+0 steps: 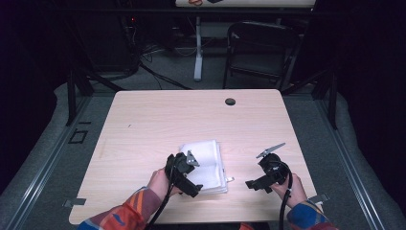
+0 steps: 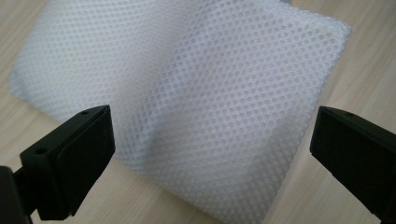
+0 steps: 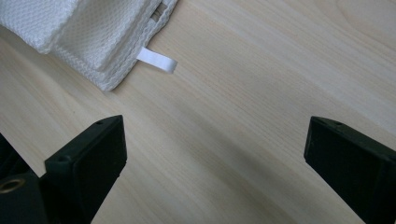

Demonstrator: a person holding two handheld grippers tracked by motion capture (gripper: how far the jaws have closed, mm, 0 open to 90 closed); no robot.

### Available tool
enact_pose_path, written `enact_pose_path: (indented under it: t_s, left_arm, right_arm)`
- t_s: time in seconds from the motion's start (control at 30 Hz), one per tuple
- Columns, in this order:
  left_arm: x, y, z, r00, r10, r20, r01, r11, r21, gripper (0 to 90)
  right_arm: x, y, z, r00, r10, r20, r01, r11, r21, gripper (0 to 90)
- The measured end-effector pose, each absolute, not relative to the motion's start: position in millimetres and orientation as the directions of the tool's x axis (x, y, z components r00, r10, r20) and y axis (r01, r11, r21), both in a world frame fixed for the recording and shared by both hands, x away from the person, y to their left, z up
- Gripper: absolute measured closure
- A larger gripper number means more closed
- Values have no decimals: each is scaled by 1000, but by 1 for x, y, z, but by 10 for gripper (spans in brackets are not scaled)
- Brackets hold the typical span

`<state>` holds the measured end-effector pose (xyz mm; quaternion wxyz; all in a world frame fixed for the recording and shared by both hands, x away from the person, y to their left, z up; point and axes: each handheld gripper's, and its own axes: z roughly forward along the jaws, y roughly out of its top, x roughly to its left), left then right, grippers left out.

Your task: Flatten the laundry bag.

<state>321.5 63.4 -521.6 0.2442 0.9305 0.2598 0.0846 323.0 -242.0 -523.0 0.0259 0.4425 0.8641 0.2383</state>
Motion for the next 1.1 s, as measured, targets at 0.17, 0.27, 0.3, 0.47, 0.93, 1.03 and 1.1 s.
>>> enact_pose_path:
  t_s: [0.17, 0.27, 0.3, 0.47, 0.93, 1.03, 1.1]
  left_arm:
    - [319, 49, -528, 870, 491, 44, 412, -773, 483, 0]
    - [318, 40, -532, 882, 468, 55, 389, -788, 477, 8]
    - [318, 37, -533, 887, 458, 61, 379, -796, 472, 10]
    - [318, 27, -541, 896, 438, 79, 362, -820, 443, 65]
    - [321, 25, -553, 912, 397, 106, 323, -852, 413, 299]
    - [323, 28, -551, 919, 387, 75, 322, -845, 426, 388]
    - [324, 29, -550, 924, 380, 48, 324, -841, 433, 429]
  right_arm:
    - [323, -241, -524, -605, 775, 181, 757, 490, 432, 62]
    - [323, -240, -524, -610, 770, 188, 756, 494, 430, 66]
    - [323, -240, -524, -612, 771, 179, 755, 501, 424, 66]
    - [322, -239, -525, -609, 769, 193, 760, 497, 419, 77]
    - [321, -233, -526, -644, 743, 182, 738, 541, 403, 115]
    - [320, -229, -526, -644, 743, 182, 738, 542, 401, 124]
    - [320, -227, -527, -639, 748, 181, 740, 531, 413, 127]
